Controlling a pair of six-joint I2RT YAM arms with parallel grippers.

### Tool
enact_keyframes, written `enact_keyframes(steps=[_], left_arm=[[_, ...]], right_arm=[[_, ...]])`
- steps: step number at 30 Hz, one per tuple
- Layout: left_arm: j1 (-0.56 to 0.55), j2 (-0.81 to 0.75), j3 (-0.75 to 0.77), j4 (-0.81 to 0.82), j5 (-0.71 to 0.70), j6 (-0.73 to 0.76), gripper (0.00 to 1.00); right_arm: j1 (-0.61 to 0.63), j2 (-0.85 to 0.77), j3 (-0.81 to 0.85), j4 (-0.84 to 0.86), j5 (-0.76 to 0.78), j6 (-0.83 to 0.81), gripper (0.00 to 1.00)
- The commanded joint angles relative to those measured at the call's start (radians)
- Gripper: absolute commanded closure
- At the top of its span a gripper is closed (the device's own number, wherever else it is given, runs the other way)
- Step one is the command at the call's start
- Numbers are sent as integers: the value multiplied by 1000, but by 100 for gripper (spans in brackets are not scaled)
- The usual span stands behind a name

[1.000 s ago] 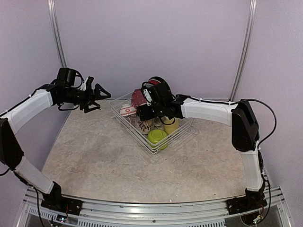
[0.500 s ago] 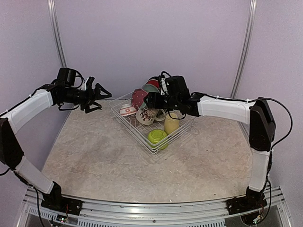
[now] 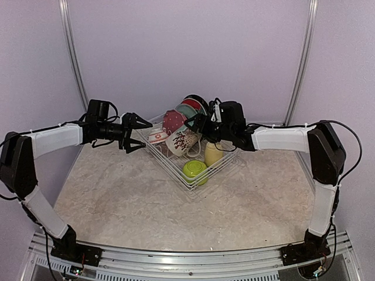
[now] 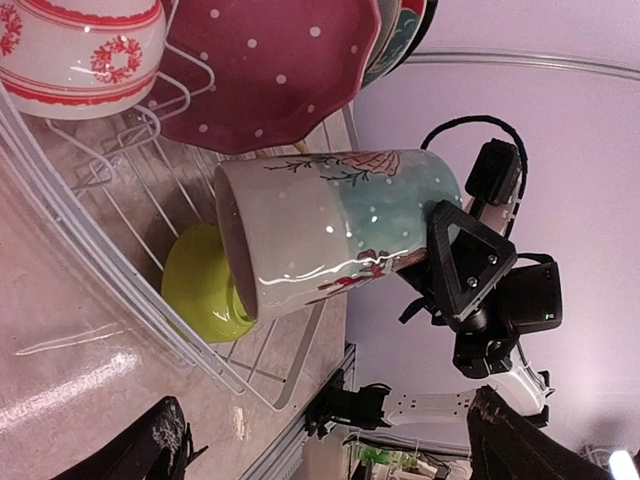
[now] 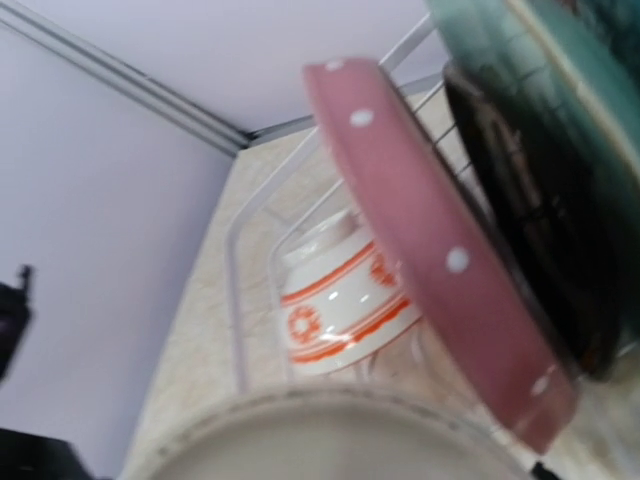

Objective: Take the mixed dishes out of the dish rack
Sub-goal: Grab the cup from the dish rack, then pass from the right arm to the left

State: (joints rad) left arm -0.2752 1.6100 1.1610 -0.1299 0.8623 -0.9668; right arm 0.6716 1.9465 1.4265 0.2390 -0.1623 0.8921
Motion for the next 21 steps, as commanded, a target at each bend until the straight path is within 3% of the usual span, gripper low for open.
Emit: enact_keyframes(steps=[1,9,15,21], left_arm=[[-54,30,-30,225,-15,-180,9],[-106,135,-24,378,-61,-335,17],[-124,201,-71,743,-12,-534,25],[-174,245,-90,978,-20,-627,44]], right_arm=[[-16,-89,-20,245,-93,128,100],[-15,-100,-66,360,-149,199,100],[-16,-93,-119,467,-197,271,100],[-24,-106,-166,546,-237,317,100]])
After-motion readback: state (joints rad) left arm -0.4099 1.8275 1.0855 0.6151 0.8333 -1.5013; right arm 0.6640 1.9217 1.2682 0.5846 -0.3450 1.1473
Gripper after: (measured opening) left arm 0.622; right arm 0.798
